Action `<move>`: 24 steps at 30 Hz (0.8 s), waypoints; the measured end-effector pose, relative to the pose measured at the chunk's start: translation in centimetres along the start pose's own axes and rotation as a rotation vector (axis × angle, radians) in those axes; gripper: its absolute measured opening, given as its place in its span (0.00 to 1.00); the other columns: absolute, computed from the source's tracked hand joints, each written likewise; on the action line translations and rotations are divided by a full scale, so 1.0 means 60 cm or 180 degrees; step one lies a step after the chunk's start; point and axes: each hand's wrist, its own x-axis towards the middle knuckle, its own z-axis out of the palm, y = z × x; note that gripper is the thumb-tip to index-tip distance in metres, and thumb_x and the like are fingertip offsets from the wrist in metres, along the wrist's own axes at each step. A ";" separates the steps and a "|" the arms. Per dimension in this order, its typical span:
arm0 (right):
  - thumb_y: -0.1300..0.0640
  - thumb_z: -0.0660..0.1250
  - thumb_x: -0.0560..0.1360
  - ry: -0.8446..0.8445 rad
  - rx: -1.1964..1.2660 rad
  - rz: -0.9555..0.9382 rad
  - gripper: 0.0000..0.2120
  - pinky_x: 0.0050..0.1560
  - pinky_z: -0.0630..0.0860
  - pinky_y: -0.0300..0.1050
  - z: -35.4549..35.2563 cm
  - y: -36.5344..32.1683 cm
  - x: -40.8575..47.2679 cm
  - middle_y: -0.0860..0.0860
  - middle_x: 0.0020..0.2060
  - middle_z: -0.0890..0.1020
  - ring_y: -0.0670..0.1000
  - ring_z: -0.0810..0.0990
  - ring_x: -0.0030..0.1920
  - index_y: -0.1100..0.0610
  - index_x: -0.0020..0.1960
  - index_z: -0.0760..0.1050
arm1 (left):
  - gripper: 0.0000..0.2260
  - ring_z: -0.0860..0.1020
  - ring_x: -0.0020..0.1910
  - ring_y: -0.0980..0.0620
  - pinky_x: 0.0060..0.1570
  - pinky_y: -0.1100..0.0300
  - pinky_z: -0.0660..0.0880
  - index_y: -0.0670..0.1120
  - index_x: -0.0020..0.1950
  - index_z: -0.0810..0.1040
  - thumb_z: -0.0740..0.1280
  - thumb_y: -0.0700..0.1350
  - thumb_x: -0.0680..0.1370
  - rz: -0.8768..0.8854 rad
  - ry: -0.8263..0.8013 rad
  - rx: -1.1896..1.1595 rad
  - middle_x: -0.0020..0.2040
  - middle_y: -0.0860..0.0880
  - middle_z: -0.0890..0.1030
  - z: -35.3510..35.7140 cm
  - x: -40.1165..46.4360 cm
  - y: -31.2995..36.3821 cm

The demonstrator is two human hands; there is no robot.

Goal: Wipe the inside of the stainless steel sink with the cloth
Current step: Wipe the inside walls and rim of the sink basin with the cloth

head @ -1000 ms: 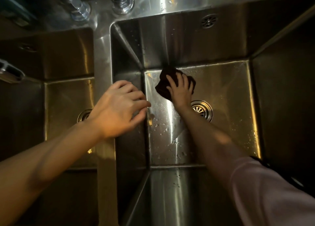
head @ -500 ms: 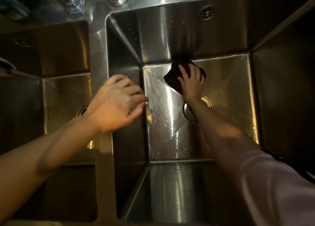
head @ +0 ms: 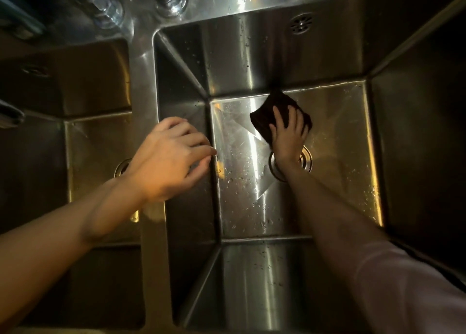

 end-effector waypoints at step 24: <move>0.48 0.60 0.79 -0.0283 -0.0025 0.0056 0.24 0.68 0.60 0.60 -0.037 0.049 0.045 0.57 0.72 0.65 0.61 0.63 0.71 0.44 0.74 0.61 | 0.23 0.78 0.54 0.50 0.65 0.51 0.61 0.50 0.55 0.84 0.51 0.57 0.81 -0.0012 -0.0204 0.0108 0.51 0.51 0.83 -0.008 0.000 0.004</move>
